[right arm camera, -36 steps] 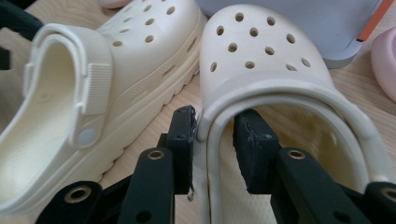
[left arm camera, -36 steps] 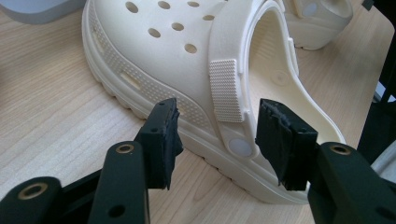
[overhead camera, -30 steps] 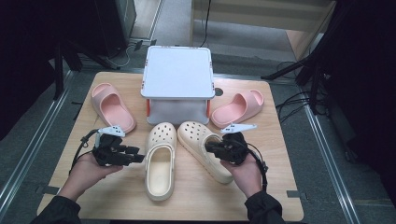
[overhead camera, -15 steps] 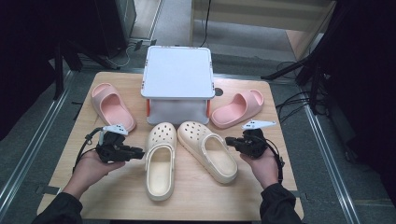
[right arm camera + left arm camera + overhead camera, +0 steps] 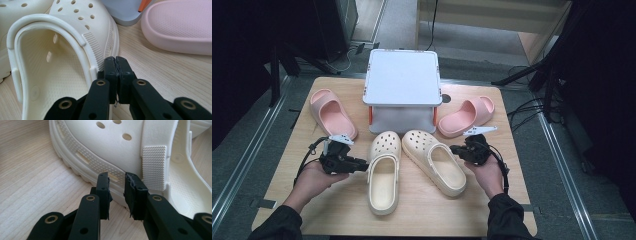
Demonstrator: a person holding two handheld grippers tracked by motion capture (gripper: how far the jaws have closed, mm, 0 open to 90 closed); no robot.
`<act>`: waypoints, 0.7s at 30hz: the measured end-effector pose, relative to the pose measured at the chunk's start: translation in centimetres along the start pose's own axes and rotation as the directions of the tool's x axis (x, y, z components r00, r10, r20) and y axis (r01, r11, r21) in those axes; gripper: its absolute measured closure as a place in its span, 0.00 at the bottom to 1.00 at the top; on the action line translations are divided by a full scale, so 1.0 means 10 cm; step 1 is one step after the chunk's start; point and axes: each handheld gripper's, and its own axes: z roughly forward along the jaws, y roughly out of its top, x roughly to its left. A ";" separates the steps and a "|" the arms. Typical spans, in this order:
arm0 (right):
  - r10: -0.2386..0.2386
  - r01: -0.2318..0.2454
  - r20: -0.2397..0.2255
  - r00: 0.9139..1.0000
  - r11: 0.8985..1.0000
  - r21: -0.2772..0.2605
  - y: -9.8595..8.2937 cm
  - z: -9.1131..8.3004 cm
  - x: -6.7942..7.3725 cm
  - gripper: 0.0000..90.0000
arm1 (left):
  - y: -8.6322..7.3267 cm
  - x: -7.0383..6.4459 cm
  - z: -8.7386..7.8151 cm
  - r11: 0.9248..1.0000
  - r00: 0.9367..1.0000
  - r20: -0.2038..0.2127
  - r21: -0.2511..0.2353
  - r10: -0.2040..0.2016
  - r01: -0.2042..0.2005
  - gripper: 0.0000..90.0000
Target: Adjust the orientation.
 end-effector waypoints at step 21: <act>-0.067 0.069 -0.064 0.996 0.997 0.034 0.00 0.08 0.23 0.97 | 0.00 -0.01 0.01 1.000 1.000 0.017 -0.006 -0.012 0.012 0.81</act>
